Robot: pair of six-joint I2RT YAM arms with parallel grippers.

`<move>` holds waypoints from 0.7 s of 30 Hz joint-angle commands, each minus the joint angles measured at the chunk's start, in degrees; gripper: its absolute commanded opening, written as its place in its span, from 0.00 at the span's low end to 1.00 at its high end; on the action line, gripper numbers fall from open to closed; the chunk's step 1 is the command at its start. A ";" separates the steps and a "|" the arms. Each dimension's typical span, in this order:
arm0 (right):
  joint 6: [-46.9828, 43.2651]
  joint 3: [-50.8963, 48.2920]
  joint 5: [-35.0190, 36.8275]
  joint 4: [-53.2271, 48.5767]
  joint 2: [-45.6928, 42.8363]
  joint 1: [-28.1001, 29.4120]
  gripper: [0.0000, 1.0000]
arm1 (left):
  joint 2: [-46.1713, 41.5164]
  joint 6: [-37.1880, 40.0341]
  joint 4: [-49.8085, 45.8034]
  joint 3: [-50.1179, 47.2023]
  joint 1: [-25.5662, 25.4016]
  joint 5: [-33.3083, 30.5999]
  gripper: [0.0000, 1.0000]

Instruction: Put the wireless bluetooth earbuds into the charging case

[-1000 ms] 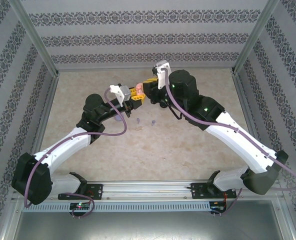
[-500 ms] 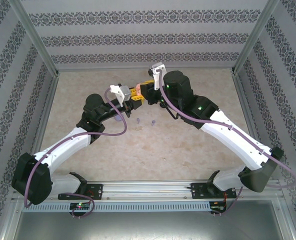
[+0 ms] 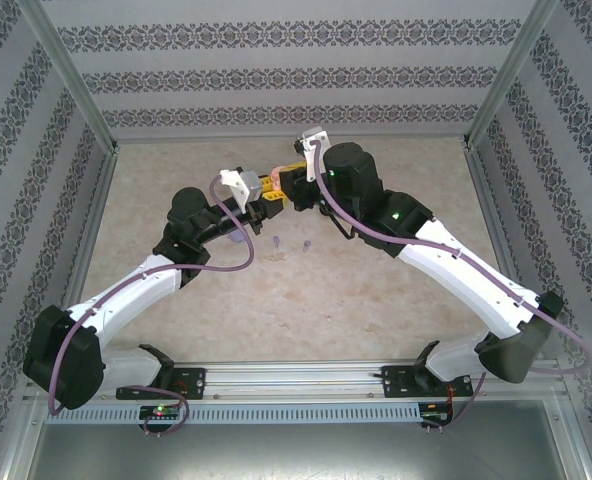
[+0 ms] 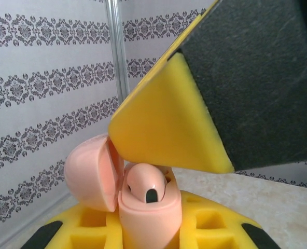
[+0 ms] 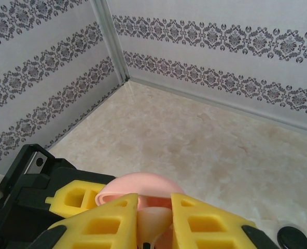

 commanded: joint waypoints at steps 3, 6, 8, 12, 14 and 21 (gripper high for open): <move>1.95 1.69 -1.68 -1.49 0.94 -0.10 0.34 | -0.90 0.35 2.02 1.34 -0.75 0.70 0.00; 3.30 2.80 -1.77 -1.28 0.31 -1.10 0.43 | -0.92 0.30 2.05 1.24 -0.76 0.72 0.00; 4.14 3.25 -2.24 -0.94 -0.49 -1.81 0.50 | -0.86 0.21 2.05 1.19 -0.78 0.61 0.00; 5.27 3.57 -2.36 -0.01 -2.90 -2.60 0.59 | -0.77 0.42 1.75 1.15 -0.75 0.66 0.00; 6.27 4.13 -3.25 -0.23 -3.93 -3.40 0.60 | -0.73 0.42 1.66 1.07 -0.75 0.71 0.00; 8.80 12.53 -11.60 -7.76 2.01 -9.12 0.36 | 0.21 1.44 -2.20 2.19 -0.75 3.94 0.00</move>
